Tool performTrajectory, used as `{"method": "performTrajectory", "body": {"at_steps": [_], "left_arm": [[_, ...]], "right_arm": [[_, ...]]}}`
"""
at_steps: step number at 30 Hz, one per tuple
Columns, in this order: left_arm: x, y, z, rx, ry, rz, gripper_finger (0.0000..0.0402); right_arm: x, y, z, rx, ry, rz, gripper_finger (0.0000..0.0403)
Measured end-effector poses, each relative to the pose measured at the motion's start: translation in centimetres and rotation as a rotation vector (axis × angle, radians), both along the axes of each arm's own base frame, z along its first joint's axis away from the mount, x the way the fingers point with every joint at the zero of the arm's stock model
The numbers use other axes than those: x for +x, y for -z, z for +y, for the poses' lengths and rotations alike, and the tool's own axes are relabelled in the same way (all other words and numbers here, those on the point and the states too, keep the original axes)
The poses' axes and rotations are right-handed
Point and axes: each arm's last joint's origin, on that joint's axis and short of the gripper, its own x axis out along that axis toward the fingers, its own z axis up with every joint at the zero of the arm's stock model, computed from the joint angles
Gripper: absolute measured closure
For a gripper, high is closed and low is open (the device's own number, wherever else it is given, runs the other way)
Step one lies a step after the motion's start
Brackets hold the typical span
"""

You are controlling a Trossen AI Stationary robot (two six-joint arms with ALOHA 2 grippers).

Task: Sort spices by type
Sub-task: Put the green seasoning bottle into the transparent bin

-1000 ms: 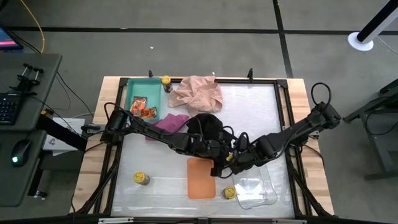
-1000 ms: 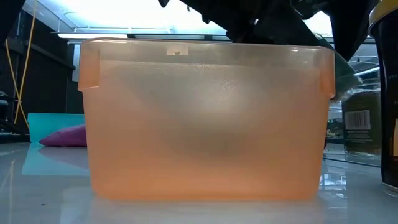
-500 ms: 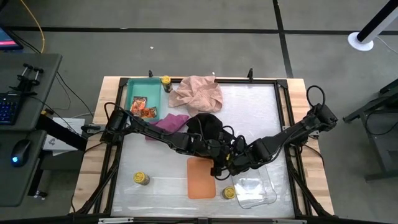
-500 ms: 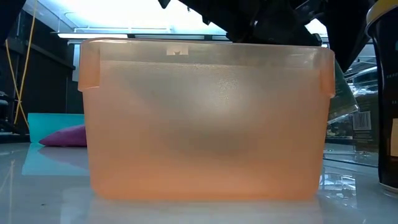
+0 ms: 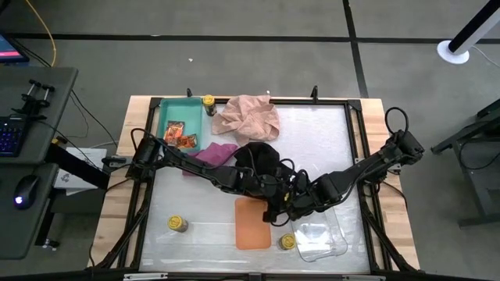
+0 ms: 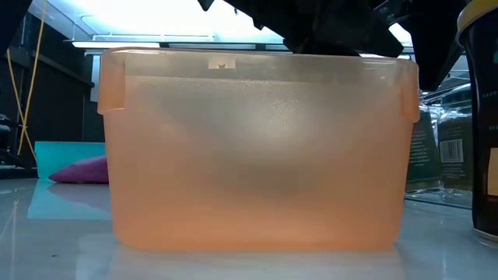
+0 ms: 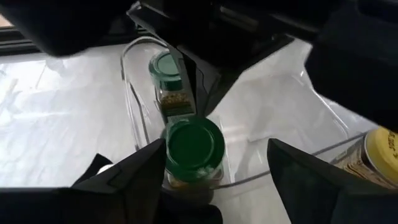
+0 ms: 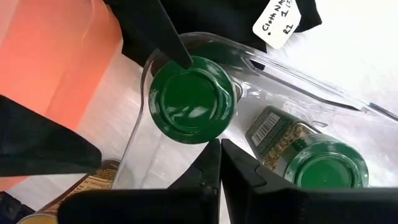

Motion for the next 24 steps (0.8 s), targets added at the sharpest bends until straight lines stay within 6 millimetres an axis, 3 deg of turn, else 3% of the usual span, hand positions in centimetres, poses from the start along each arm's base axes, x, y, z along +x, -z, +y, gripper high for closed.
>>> {"method": "performTrajectory", "body": {"at_steps": [6, 12, 17, 21, 24], "left_arm": [[-0.3, -0.5, 0.6, 0.041, 0.016, 0.021, 0.0117], [-1.9, -3.8, 2.3, 0.111, 0.030, 0.030, 0.0117], [-4.7, -6.3, 4.3, 0.149, 0.010, 0.133, 0.0122], [-8.1, -6.7, 5.5, 0.121, -0.037, 0.199, 0.0174], [-11.6, -5.9, 5.9, 0.082, -0.100, 0.212, 0.0268]], "right_arm": [[-0.1, -0.1, 0.0, -0.006, -0.034, 0.004, 0.0403], [-1.6, -2.3, -0.8, -0.016, -0.045, 0.016, 0.0403], [-2.6, -4.4, -1.6, -0.051, -0.060, -0.055, 0.0403], [-0.5, -4.9, -1.8, -0.002, -0.141, -0.225, 0.0403], [2.2, -4.2, -2.1, 0.030, -0.217, -0.327, 0.0403]]}}
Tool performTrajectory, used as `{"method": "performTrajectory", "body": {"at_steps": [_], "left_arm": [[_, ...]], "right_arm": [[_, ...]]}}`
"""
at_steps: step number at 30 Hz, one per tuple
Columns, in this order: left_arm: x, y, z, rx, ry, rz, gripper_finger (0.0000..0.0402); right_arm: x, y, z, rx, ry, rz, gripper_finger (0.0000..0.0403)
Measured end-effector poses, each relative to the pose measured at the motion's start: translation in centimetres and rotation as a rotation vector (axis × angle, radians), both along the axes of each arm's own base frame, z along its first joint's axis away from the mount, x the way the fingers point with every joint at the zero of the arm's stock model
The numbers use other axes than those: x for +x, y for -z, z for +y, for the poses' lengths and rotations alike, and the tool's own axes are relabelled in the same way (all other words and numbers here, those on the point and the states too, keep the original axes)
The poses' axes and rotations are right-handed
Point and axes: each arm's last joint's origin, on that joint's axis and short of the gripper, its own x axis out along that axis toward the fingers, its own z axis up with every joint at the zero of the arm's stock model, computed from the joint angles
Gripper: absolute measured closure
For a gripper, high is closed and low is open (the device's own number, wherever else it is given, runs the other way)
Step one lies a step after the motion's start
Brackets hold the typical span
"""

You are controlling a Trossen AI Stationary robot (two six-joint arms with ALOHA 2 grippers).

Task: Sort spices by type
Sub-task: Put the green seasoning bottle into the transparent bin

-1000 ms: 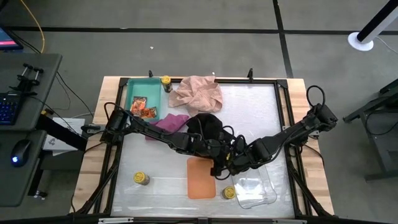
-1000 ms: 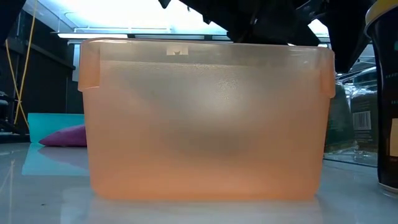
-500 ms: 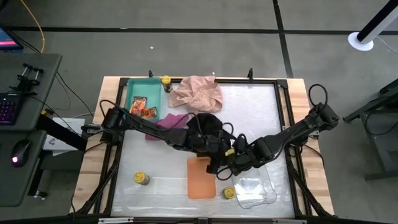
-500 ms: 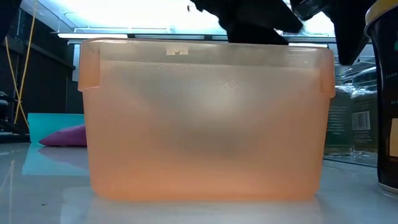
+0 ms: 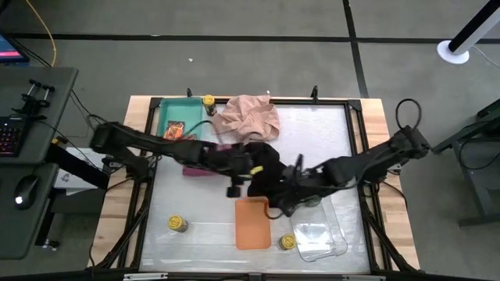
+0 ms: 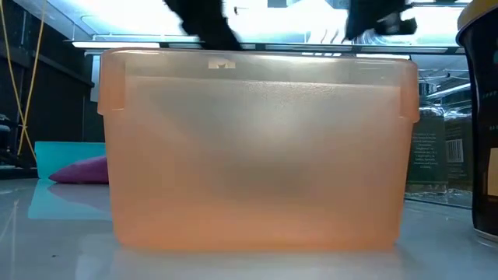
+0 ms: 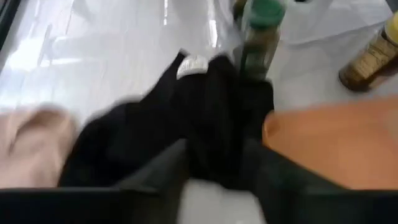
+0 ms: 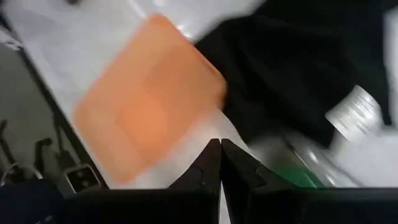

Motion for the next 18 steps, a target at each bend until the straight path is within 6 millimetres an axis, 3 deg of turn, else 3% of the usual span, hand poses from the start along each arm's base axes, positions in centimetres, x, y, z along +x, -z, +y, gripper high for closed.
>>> {"method": "performTrajectory", "body": {"at_steps": [2, 4, 8, 11, 18], "left_arm": [[-2.6, 0.3, -0.1, -0.053, -0.043, -0.040, 0.0350], [-5.2, 0.9, -0.3, -0.135, -0.093, -0.085, 0.0384], [-9.6, 2.3, -0.9, -0.225, -0.215, -0.178, 0.0392], [-11.7, 3.1, -1.2, -0.275, -0.302, -0.219, 0.0399], [-13.0, 3.7, -1.8, -0.292, -0.368, -0.247, 0.0401]], "right_arm": [[1.7, 0.8, -0.5, -0.003, -0.040, -0.037, 0.0403], [2.9, 1.8, -1.4, -0.002, -0.058, -0.025, 0.0403], [4.2, 4.5, -2.7, 0.011, -0.127, 0.103, 0.0403], [4.8, 6.0, -3.2, 0.005, -0.177, 0.165, 0.0403], [4.9, 7.1, -3.7, 0.005, -0.245, 0.228, 0.0403]]}}
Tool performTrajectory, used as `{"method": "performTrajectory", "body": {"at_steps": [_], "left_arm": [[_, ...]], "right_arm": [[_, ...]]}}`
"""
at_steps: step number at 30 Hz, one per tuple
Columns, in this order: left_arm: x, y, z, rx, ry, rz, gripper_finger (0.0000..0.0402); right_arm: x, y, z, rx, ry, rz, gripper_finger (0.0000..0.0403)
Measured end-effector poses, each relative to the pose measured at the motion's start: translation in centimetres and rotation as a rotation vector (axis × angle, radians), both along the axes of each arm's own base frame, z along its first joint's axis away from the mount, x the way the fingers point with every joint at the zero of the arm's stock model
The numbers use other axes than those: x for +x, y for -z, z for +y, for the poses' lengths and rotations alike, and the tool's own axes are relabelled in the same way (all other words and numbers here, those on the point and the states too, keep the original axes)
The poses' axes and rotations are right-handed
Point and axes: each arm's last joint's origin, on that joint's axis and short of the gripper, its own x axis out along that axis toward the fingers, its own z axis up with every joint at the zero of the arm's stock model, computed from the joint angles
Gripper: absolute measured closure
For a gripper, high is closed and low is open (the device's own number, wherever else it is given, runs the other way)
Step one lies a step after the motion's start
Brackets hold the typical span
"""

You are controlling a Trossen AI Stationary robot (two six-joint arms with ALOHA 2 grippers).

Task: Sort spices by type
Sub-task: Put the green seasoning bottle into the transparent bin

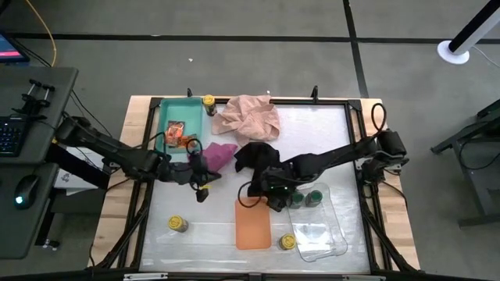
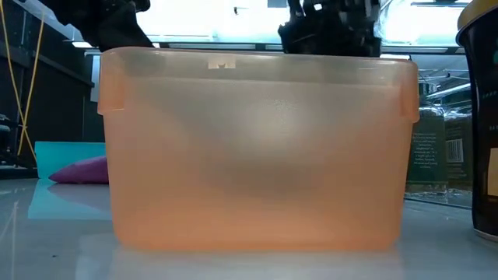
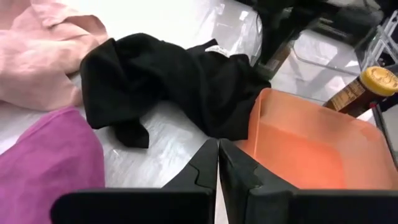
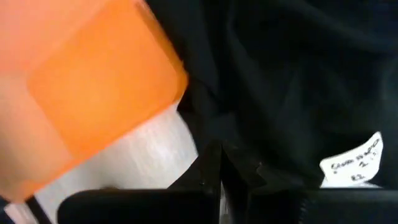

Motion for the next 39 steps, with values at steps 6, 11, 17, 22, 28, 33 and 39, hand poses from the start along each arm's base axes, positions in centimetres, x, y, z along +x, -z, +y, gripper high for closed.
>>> {"method": "performTrajectory", "body": {"at_steps": [6, 11, 17, 22, 28, 33, 39], "left_arm": [[0.5, 0.2, -0.2, -0.007, -0.007, -0.014, 0.0401], [0.8, 0.5, -0.3, -0.019, -0.014, -0.016, 0.0401], [0.8, 0.5, -0.3, -0.018, -0.015, -0.014, 0.0401], [0.8, 0.5, -0.3, -0.008, -0.008, -0.012, 0.0401], [0.7, 0.6, -0.3, 0.006, 0.003, 0.005, 0.0401], [0.7, 0.6, -0.3, 0.025, 0.021, 0.010, 0.0401], [0.7, 0.6, -0.3, 0.032, 0.026, 0.011, 0.0401]], "right_arm": [[-1.3, 0.3, -0.1, -0.030, -0.053, 0.127, 0.0403], [-2.1, 0.3, 0.3, -0.051, -0.113, 0.198, 0.0403], [-3.2, 0.3, 0.6, -0.099, -0.158, 0.286, 0.0403], [-3.7, -1.2, 0.4, -0.162, -0.147, 0.248, 0.0403], [-5.7, -7.5, 0.0, -0.188, -0.005, 0.031, 0.0403], [-9.5, -9.5, 1.5, -0.077, 0.074, 0.032, 0.0403], [-11.1, -8.6, 5.8, 0.037, 0.086, 0.058, 0.0403]]}}
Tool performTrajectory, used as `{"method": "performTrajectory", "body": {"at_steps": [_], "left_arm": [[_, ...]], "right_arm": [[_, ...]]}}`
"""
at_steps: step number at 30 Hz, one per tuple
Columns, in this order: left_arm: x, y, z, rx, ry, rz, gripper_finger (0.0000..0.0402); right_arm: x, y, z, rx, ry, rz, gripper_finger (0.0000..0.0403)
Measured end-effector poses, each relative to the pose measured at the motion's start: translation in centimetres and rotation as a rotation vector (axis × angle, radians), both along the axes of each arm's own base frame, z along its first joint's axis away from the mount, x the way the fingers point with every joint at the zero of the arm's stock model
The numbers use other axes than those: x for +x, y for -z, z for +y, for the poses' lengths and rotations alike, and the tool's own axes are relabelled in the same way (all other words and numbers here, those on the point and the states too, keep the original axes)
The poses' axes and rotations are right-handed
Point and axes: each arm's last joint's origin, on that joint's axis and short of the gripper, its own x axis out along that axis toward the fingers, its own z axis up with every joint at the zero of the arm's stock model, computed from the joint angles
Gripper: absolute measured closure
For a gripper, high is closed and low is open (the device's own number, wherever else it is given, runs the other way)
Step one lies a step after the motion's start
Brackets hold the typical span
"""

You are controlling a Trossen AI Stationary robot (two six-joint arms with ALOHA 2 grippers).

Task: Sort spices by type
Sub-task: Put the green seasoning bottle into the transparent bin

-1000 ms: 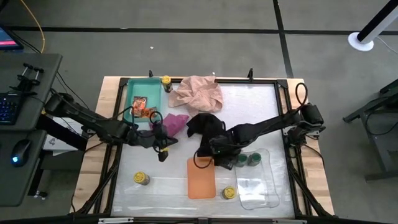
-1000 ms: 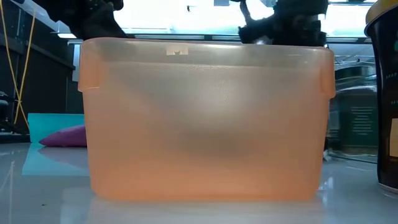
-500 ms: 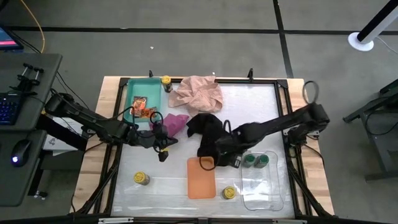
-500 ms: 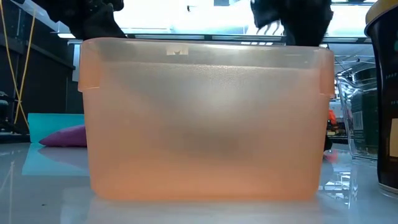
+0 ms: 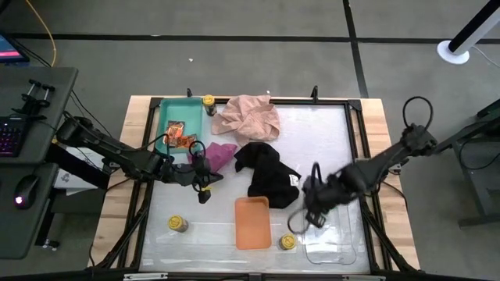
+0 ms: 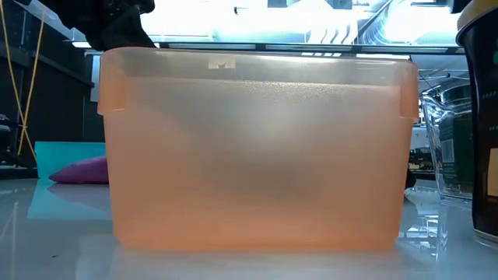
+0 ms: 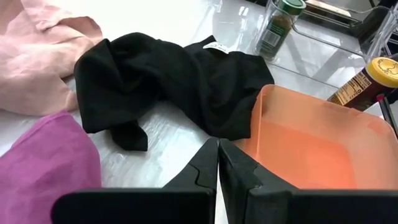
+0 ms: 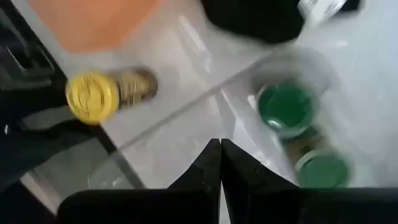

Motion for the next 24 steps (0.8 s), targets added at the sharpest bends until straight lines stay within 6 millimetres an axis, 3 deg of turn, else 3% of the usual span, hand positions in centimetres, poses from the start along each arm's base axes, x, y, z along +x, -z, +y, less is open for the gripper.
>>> {"method": "performTrajectory", "body": {"at_steps": [4, 13, 24], "left_arm": [[0.0, 0.0, 0.0, 0.017, 0.006, 0.001, 0.0401], [0.1, 0.0, 0.3, 0.023, -0.004, 0.002, 0.0401], [0.1, 0.0, 0.3, 0.023, -0.004, 0.002, 0.0401]], "right_arm": [[-0.1, 2.4, 1.7, -0.028, 0.028, 0.075, 0.0403], [2.3, 5.9, 2.2, -0.083, -0.003, 0.130, 0.0403], [1.6, 6.2, 1.5, -0.180, -0.045, 0.224, 0.0403]]}}
